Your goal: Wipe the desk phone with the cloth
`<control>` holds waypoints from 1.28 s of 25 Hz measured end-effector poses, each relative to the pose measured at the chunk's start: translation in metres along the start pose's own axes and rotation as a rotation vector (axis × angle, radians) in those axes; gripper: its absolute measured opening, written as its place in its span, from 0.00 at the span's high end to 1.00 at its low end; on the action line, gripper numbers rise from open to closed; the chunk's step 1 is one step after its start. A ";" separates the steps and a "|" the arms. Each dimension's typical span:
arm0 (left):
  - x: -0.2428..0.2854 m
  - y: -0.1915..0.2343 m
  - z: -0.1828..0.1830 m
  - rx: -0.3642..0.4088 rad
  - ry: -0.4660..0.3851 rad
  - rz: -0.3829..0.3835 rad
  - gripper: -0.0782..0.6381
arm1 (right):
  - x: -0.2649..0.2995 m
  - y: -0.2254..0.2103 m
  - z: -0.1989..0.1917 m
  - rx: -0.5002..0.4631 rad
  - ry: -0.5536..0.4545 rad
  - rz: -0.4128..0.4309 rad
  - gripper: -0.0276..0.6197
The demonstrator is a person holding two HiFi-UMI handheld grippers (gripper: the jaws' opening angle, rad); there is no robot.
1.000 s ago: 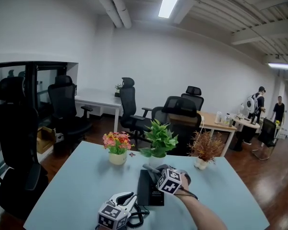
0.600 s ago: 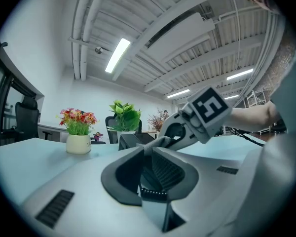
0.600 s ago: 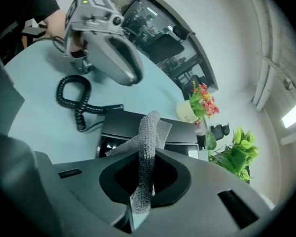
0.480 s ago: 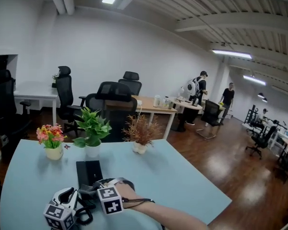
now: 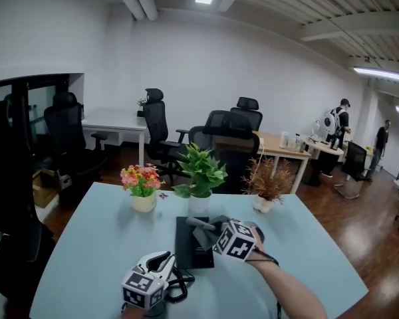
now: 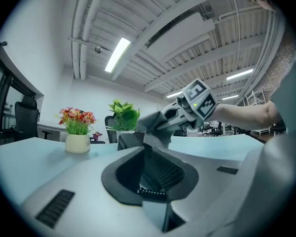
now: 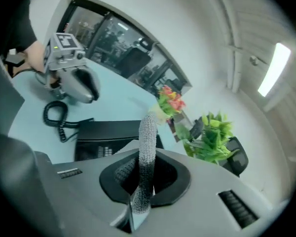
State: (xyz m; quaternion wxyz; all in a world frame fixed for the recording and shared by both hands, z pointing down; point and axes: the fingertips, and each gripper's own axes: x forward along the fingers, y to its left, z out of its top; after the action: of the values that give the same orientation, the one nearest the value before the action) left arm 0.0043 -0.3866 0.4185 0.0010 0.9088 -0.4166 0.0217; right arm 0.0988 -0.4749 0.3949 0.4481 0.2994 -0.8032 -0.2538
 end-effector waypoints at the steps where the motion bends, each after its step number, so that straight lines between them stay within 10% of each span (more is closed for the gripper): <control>1: -0.001 0.001 -0.001 -0.001 0.003 0.003 0.81 | 0.004 -0.013 -0.001 0.028 -0.003 -0.035 0.97; 8: -0.005 0.003 -0.001 0.000 0.009 0.017 0.81 | 0.044 -0.045 -0.006 0.046 0.012 -0.140 0.97; 32: -0.004 0.001 -0.002 -0.004 0.006 0.014 0.81 | -0.016 0.128 -0.028 -0.223 0.100 0.298 0.97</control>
State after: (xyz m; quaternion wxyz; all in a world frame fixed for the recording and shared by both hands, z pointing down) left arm 0.0008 -0.3836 0.4201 0.0038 0.9058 -0.4230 0.0234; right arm 0.0976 -0.3788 0.4853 0.5505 0.1380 -0.7822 -0.2571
